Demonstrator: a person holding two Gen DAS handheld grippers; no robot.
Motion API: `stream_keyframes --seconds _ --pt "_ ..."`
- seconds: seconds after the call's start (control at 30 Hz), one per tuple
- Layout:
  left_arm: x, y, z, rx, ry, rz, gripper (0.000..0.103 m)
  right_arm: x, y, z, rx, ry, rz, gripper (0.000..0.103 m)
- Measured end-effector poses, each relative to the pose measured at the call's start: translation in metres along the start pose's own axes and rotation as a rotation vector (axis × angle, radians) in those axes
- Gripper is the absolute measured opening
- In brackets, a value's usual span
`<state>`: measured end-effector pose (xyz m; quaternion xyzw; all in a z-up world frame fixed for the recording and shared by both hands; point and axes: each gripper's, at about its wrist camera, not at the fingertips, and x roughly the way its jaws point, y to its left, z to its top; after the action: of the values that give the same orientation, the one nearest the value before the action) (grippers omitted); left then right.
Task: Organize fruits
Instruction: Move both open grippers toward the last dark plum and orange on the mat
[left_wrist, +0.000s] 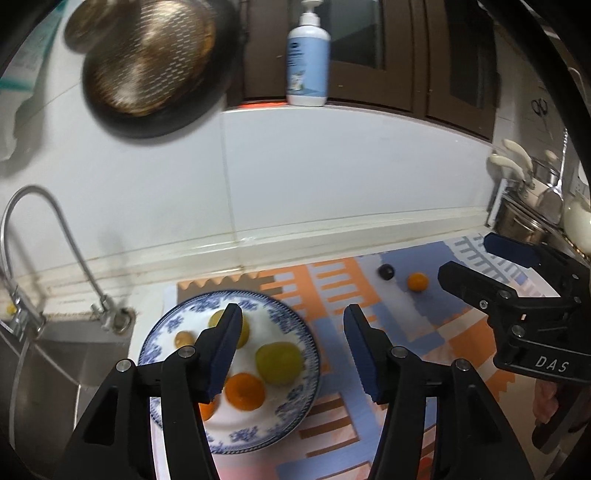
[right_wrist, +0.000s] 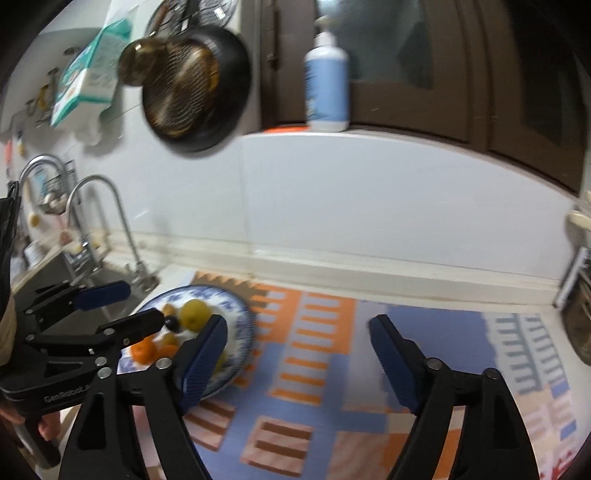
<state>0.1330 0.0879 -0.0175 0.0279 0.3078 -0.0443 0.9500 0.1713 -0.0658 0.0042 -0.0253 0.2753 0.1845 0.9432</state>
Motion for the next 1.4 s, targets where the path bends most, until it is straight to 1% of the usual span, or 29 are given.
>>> stream_keyframes --seconds 0.1,0.13,0.23,0.3,0.4,0.47,0.57,0.77,0.9,0.97,1.13,1.27,1.4 --pt "0.005 -0.009 0.006 0.031 -0.003 -0.018 0.058 -0.006 -0.011 -0.002 0.034 -0.03 -0.052 0.092" --pt "0.008 -0.013 0.009 0.046 -0.006 -0.026 0.058 -0.007 -0.015 -0.003 0.044 -0.039 -0.073 0.092" --pt "0.017 -0.019 0.014 0.082 -0.008 -0.037 0.065 -0.009 -0.026 -0.006 0.071 -0.065 -0.153 0.093" --pt "0.023 -0.027 0.018 0.124 -0.02 -0.046 0.068 -0.009 -0.033 -0.008 0.063 -0.057 -0.191 0.094" --pt "0.033 -0.039 0.024 0.199 -0.026 -0.073 0.07 -0.006 -0.04 -0.009 0.061 -0.032 -0.199 0.094" --pt "0.041 -0.048 0.029 0.249 -0.035 -0.106 0.07 -0.006 -0.044 -0.011 0.072 -0.032 -0.199 0.094" --pt "0.055 -0.059 0.036 0.315 -0.037 -0.153 0.07 -0.003 -0.049 -0.012 0.065 -0.026 -0.222 0.094" --pt "0.083 -0.078 0.044 0.419 -0.02 -0.209 0.07 0.014 -0.064 -0.02 0.061 0.036 -0.258 0.094" --pt "0.103 -0.089 0.046 0.495 0.009 -0.24 0.07 0.03 -0.076 -0.026 0.073 0.087 -0.272 0.093" --pt "0.116 -0.095 0.048 0.518 0.039 -0.268 0.07 0.038 -0.081 -0.028 0.075 0.107 -0.27 0.093" --pt "0.143 -0.105 0.05 0.564 0.101 -0.305 0.07 0.059 -0.093 -0.033 0.086 0.164 -0.242 0.092" --pt "0.162 -0.109 0.05 0.587 0.145 -0.322 0.07 0.076 -0.099 -0.037 0.084 0.207 -0.202 0.085" --pt "0.18 -0.112 0.05 0.584 0.187 -0.342 0.069 0.093 -0.104 -0.041 0.074 0.247 -0.167 0.078"
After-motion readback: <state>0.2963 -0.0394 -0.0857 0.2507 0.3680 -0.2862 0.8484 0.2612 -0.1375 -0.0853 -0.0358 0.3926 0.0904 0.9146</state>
